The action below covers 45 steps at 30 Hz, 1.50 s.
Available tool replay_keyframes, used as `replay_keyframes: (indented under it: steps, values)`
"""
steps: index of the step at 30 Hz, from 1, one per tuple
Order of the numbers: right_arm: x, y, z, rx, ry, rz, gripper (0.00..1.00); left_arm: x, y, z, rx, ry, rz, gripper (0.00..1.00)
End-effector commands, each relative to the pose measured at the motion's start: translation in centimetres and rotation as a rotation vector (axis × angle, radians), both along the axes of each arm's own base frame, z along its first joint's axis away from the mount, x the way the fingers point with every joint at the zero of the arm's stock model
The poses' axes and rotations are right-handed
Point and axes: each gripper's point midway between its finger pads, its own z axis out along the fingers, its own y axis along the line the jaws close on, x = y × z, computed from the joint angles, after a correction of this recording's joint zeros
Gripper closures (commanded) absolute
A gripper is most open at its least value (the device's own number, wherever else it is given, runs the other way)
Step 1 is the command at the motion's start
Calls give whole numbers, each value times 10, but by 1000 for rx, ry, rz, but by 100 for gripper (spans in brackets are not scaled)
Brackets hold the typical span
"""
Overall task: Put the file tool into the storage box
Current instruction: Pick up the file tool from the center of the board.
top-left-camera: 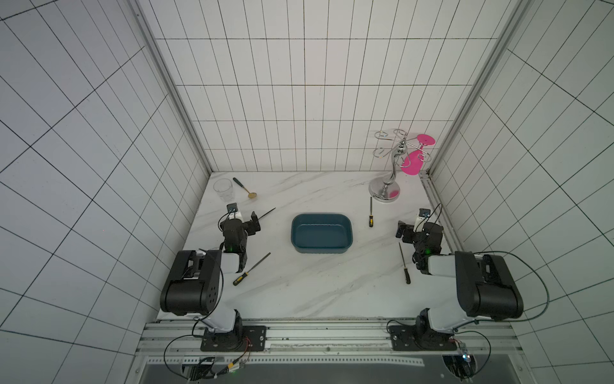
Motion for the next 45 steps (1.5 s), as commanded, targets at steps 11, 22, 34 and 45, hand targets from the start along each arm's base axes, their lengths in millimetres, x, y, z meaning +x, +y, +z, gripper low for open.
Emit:
replay_keyframes:
  steps: [11,22,34,45]
  values:
    - [9,-3,12,-6,-31,2,1,3,-2,7,10,-13,-13,2]
    - [9,-2,11,1,-28,4,1,3,-1,6,8,-8,-12,2]
    - [-12,-49,48,6,-71,-287,1,-17,24,46,62,-85,220,2]
    - [-55,-56,111,154,-79,-386,1,-32,31,80,-120,49,361,2]
